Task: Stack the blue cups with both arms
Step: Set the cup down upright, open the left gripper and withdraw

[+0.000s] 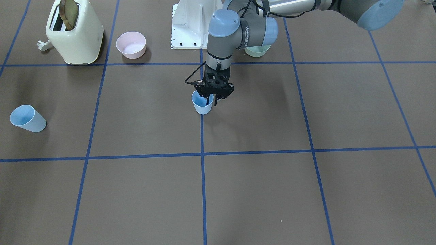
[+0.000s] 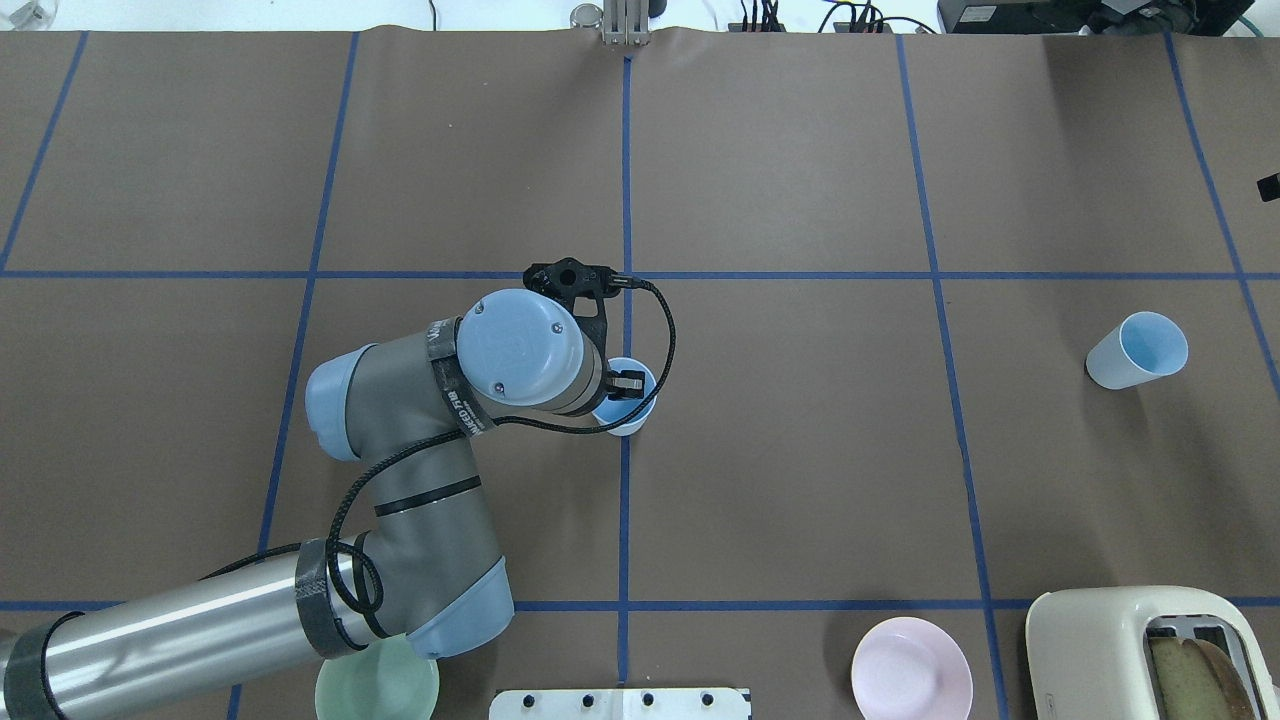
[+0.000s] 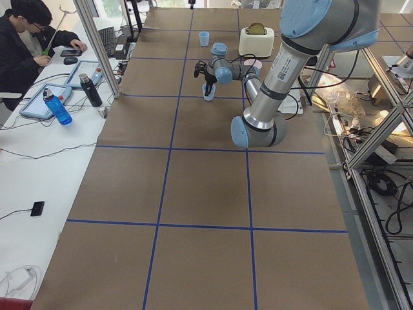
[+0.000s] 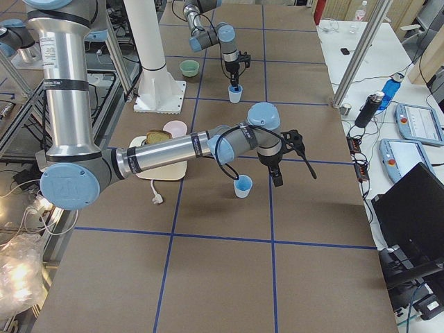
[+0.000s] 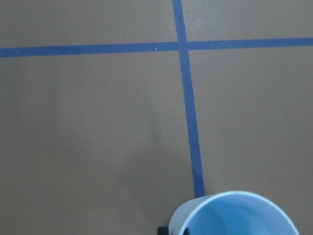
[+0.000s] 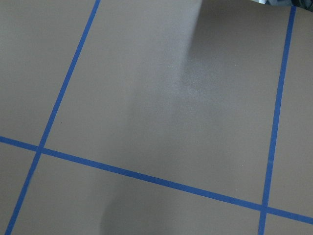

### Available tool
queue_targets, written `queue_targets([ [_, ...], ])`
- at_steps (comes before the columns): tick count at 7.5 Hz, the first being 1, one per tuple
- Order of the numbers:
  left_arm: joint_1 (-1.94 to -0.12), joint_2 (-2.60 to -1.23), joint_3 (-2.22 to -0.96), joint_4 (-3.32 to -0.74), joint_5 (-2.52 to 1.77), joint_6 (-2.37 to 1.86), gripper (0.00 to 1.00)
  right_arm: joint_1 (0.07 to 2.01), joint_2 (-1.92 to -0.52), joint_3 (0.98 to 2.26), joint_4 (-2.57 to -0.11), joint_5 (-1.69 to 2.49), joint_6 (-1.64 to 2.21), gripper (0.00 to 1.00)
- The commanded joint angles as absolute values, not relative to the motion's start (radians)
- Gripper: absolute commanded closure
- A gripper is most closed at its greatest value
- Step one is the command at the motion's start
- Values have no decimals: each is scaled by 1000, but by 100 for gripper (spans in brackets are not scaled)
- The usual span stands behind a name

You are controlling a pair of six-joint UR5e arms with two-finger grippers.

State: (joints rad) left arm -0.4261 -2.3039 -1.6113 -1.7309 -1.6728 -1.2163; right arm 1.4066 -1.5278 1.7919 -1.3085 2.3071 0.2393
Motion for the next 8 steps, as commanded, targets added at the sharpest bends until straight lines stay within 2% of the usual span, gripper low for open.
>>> queue_targets([
  [1, -454, -2301, -1663, -1721, -1681, -1206, 1, 1407, -1528, 1792, -1308, 2307, 238, 0],
  [3, -577, -2187, -1768, -1703, -1785, -991, 1, 1407, -1540, 1793, -1307, 2307, 238, 0],
  [5, -821, -2053, -1853, -1626, -2036, -773, 1, 1407, -1548, 1795, -1307, 2309, 233, 0],
  [8, -1250, -1867, -1835, -1514, -2227, -243, 1, 1387, -1615, 1796, -1258, 2318, 235, 0],
])
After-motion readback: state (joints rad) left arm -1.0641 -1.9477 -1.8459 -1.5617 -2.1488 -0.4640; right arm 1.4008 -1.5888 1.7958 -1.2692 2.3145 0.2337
